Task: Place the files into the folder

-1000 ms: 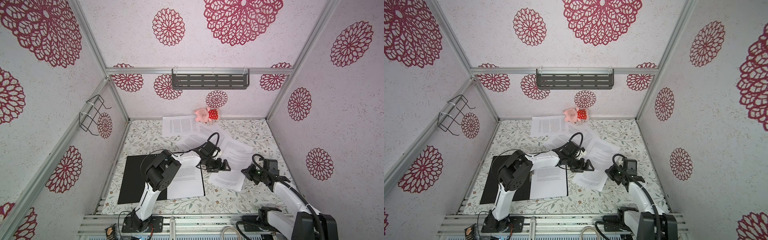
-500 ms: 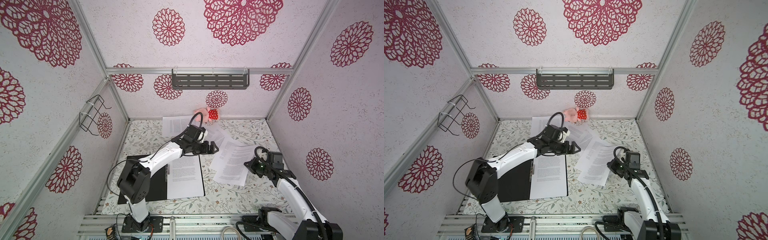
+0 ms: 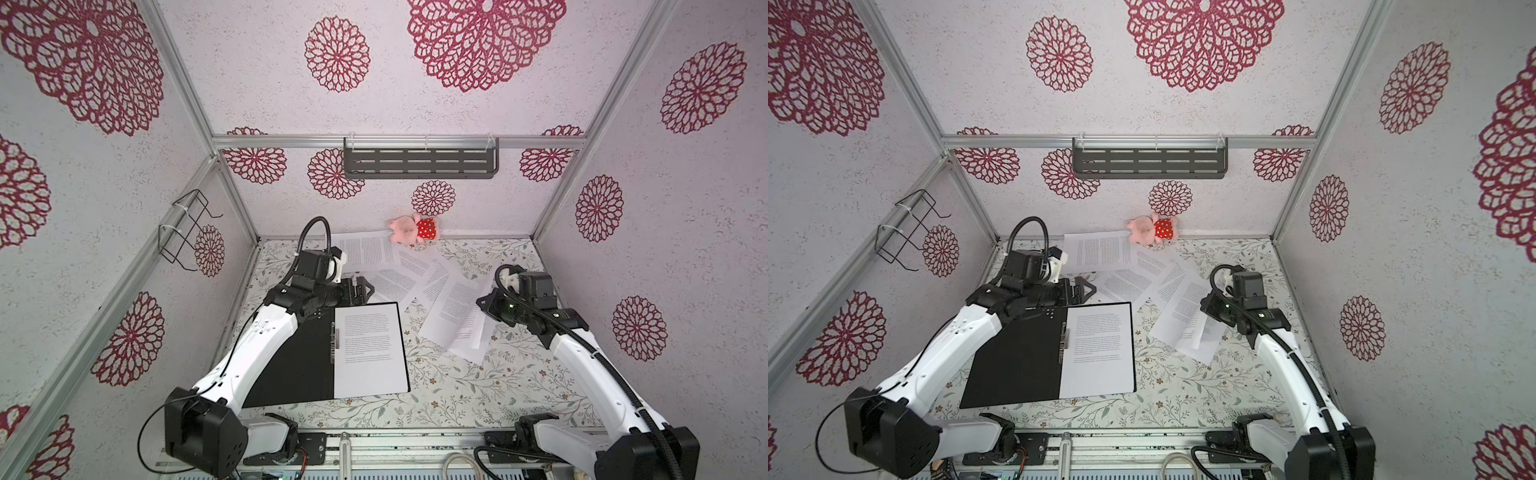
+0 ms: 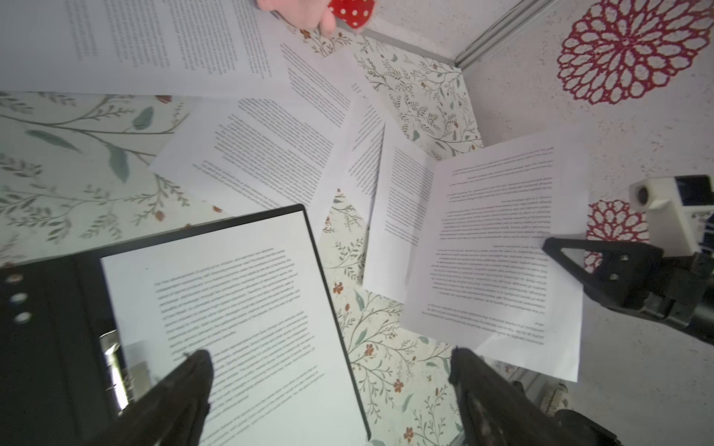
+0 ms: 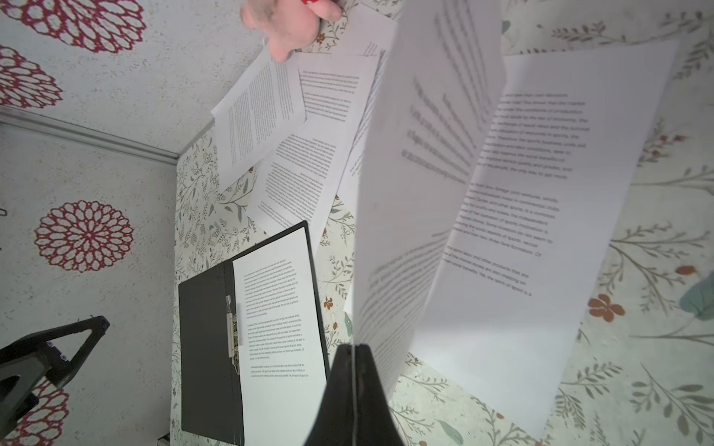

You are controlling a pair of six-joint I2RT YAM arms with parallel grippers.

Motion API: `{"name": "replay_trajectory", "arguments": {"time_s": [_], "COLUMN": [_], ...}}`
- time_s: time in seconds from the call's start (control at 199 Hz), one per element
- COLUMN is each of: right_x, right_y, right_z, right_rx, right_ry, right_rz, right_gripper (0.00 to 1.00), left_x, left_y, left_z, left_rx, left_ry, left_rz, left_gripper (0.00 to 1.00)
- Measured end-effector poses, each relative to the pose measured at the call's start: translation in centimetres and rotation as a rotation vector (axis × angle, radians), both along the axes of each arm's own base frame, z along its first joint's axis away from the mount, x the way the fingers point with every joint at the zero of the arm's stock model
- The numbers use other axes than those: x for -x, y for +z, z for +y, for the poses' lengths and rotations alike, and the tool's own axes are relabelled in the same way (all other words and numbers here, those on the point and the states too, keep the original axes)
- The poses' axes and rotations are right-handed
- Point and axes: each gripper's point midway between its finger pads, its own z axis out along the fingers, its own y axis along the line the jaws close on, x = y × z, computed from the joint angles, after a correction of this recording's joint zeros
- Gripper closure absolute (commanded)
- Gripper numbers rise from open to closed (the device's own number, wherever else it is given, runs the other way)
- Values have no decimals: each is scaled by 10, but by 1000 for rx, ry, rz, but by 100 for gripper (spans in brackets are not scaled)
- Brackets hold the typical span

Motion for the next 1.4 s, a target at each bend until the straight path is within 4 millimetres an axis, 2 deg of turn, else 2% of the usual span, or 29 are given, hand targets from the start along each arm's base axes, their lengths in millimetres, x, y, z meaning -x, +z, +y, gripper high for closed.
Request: {"name": "replay_trajectory", "arguments": {"time_s": [0.196, 0.386, 0.607, 0.778, 0.928, 1.009, 1.079, 1.274, 1.35, 1.405], "right_x": [-19, -24, -19, -21, -20, -17, -14, -22, -14, -7], "right_y": [24, 40, 50, 51, 49, 33, 11, -84, -118, -135], "right_z": [56, 108, 173, 192, 197, 196, 194, 183, 177, 174], "right_rx": [27, 14, -58, -122, -146, -143, -125, 72, 129, 160], "right_ry": [116, 206, 331, 370, 393, 399, 401, 358, 358, 361], "right_rz": [-27, -45, -60, -60, -71, -49, -16, 125, 189, 224], "right_gripper": [100, 100, 100, 100, 100, 100, 100, 100, 100, 100], "left_x": [14, 19, 16, 9, 10, 10, 10, 10, 10, 10], "left_y": [-4, -14, -1, 7, 5, 3, 3, 4, 4, 4], "left_z": [43, 52, 60, 83, 81, 78, 77, 75, 75, 75], "left_rx": [-67, -42, 19, 59, 89, 102, 109, 120, 121, 121], "left_ry": [86, 107, 113, 185, 177, 169, 166, 159, 158, 159], "left_rz": [-57, -62, -95, -117, -104, -92, -86, -84, -84, -84], "left_gripper": [1, 1, 1, 1, 1, 1, 1, 1, 1, 1]}}
